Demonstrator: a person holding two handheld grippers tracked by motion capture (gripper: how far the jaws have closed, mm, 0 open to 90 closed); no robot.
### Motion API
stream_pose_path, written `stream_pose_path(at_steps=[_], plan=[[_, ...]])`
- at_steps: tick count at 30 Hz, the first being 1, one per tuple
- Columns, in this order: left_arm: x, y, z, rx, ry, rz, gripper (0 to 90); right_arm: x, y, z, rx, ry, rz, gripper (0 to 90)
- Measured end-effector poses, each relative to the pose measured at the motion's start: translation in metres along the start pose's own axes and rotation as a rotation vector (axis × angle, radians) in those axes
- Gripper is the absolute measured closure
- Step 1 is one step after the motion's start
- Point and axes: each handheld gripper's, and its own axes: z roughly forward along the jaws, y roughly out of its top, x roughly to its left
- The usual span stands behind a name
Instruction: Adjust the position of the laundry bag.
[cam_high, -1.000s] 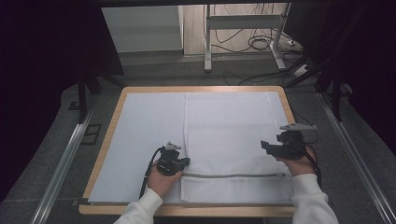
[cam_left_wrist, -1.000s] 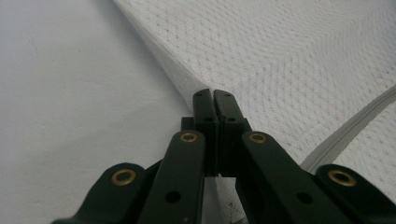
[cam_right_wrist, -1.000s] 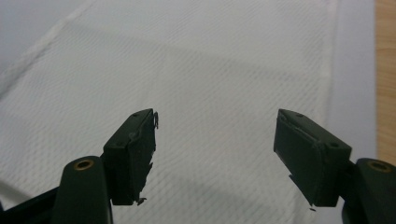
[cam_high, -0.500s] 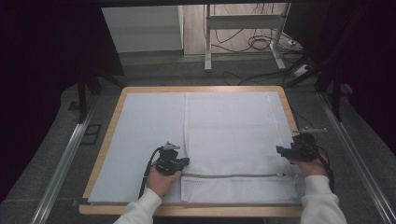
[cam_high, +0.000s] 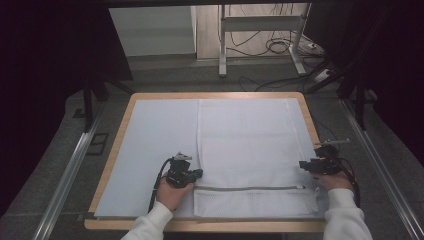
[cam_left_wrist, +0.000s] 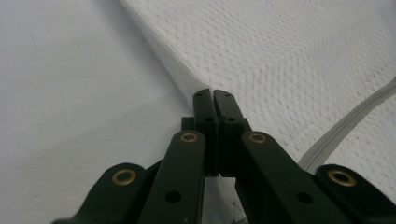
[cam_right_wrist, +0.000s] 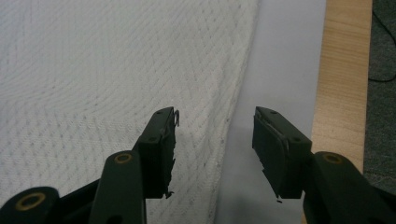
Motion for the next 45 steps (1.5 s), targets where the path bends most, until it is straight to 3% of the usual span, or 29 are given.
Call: stream_pose_path(at_steps=[7, 19, 28, 38, 45], plan=[[0.0015, -0.0002, -0.0004, 0.0, 0.001, -0.01, 90.0, -0.0005, -0.0012, 0.0055, 0.026, -0.015, -0.001, 53.7], [0.0028, -0.0004, -0.0007, 0.0, -0.003, -0.014, 90.0, -0.0002, -0.0013, 0.0064, 0.029, -0.007, 0.003, 54.1], [0.0024, -0.0002, -0.0013, -0.001, -0.006, -0.014, 90.0, 0.0018, -0.0013, 0.0077, 0.053, -0.003, -0.009, 66.4], [0.0025, 0.0002, -0.0016, -0.003, -0.008, -0.013, 90.0, 0.0062, -0.0015, 0.0083, 0.062, -0.011, -0.064, 85.2], [0.0038, 0.0007, -0.0018, -0.006, -0.007, -0.013, 90.0, 0.0075, -0.0008, 0.0078, 0.056, 0.001, -0.068, 86.9]])
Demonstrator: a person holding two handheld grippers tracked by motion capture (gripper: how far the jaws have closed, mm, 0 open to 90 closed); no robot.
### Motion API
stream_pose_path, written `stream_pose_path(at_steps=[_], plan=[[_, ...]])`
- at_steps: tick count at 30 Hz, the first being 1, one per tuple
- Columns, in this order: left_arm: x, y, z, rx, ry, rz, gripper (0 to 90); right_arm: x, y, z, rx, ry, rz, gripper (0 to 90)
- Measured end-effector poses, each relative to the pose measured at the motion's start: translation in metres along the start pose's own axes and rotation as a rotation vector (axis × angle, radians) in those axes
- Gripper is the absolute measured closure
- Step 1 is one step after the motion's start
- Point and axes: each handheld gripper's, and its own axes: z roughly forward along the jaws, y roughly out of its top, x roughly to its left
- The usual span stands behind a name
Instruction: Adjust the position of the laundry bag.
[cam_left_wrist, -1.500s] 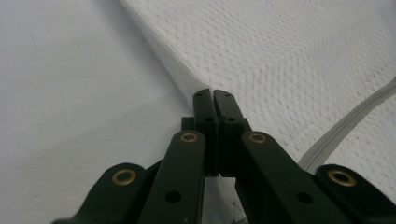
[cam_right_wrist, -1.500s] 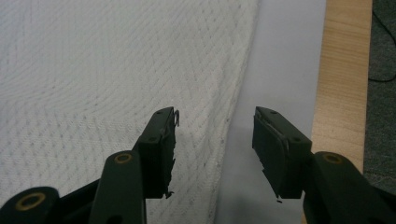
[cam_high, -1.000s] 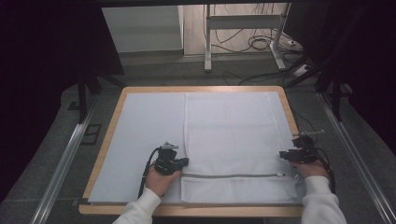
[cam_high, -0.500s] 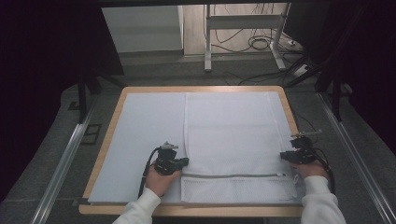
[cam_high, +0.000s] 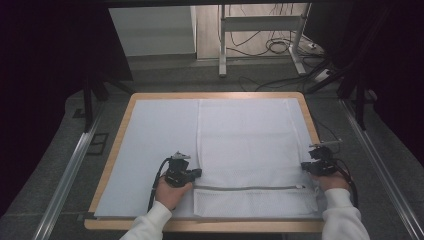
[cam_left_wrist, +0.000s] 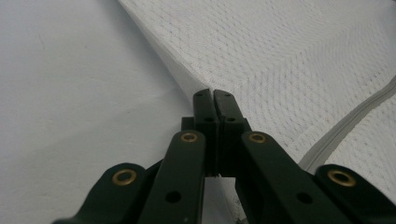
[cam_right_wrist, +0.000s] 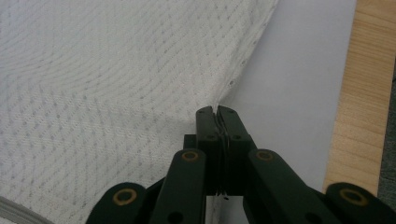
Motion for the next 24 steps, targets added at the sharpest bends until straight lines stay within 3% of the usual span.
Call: stream_pose_path(at_steps=[24], plan=[[0.014, -0.002, -0.01, -0.006, 0.017, -0.021, 90.0, 0.013, 0.005, 0.004, -0.034, 0.034, -0.009, 87.3]])
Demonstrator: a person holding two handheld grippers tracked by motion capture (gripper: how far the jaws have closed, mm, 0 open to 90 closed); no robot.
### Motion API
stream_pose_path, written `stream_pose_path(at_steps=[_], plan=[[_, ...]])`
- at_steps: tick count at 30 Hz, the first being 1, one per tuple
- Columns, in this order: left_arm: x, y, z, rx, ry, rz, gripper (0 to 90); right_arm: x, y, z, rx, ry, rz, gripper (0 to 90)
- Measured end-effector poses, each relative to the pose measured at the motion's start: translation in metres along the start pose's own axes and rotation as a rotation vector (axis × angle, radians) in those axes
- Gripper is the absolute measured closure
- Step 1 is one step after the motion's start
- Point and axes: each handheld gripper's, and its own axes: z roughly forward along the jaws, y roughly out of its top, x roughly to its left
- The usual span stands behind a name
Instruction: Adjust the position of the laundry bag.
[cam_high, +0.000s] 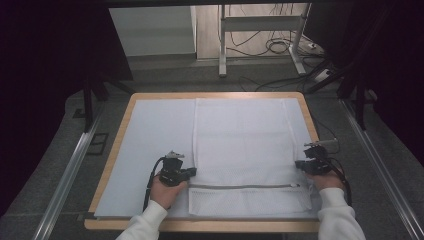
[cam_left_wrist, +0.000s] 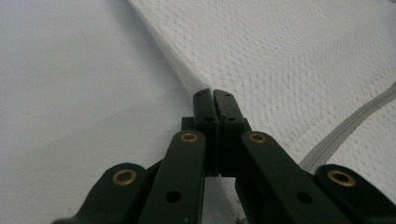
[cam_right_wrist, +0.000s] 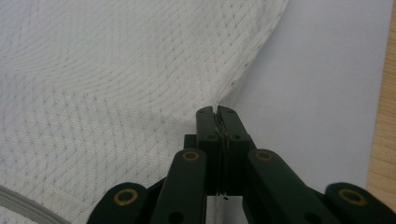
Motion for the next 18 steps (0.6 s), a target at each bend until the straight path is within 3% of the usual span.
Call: stream_pose_path(at_steps=[18], plan=[[0.016, -0.002, -0.014, -0.015, 0.011, -0.026, 90.0, 0.016, 0.003, 0.003, -0.025, 0.033, -0.028, 87.6]])
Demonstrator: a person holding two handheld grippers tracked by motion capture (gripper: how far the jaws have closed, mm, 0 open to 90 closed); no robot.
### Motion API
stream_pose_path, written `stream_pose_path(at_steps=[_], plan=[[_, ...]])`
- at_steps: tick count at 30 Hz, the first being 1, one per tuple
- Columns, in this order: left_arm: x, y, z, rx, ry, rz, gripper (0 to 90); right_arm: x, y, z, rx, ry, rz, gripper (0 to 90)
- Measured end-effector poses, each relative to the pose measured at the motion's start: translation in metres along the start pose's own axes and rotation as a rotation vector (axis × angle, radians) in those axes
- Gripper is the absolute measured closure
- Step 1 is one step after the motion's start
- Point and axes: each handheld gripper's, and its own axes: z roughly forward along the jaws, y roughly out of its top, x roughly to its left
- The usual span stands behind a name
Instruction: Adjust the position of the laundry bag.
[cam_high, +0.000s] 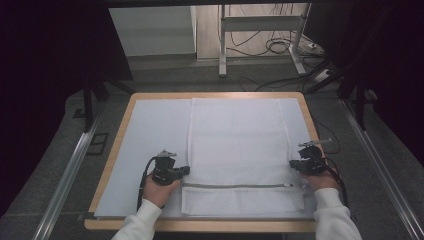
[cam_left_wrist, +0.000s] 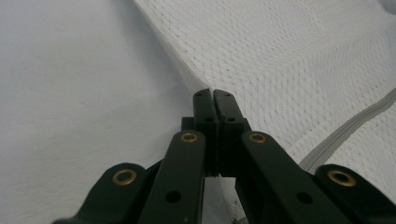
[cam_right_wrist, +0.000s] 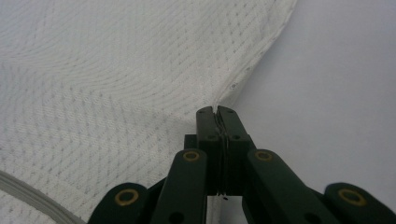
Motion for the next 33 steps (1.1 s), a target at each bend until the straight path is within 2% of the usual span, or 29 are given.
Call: stream_pose_path(at_steps=[3, 11, 19, 28, 33], plan=[[0.003, -0.001, -0.004, -0.005, 0.005, -0.005, 90.0, 0.003, 0.001, 0.0, -0.006, 0.018, -0.001, 87.6], [0.008, -0.002, -0.01, -0.008, 0.003, -0.006, 90.0, 0.008, 0.002, 0.001, -0.012, 0.02, -0.01, 87.6], [0.019, -0.004, -0.019, -0.016, 0.016, -0.017, 90.0, 0.021, 0.004, 0.005, -0.018, 0.019, -0.033, 87.6], [0.031, -0.007, -0.03, -0.029, 0.032, -0.035, 90.0, 0.035, 0.007, 0.01, -0.021, 0.043, -0.052, 87.6], [0.039, -0.009, -0.034, -0.028, 0.04, -0.045, 90.0, 0.046, 0.01, 0.015, -0.019, 0.048, -0.083, 87.5]])
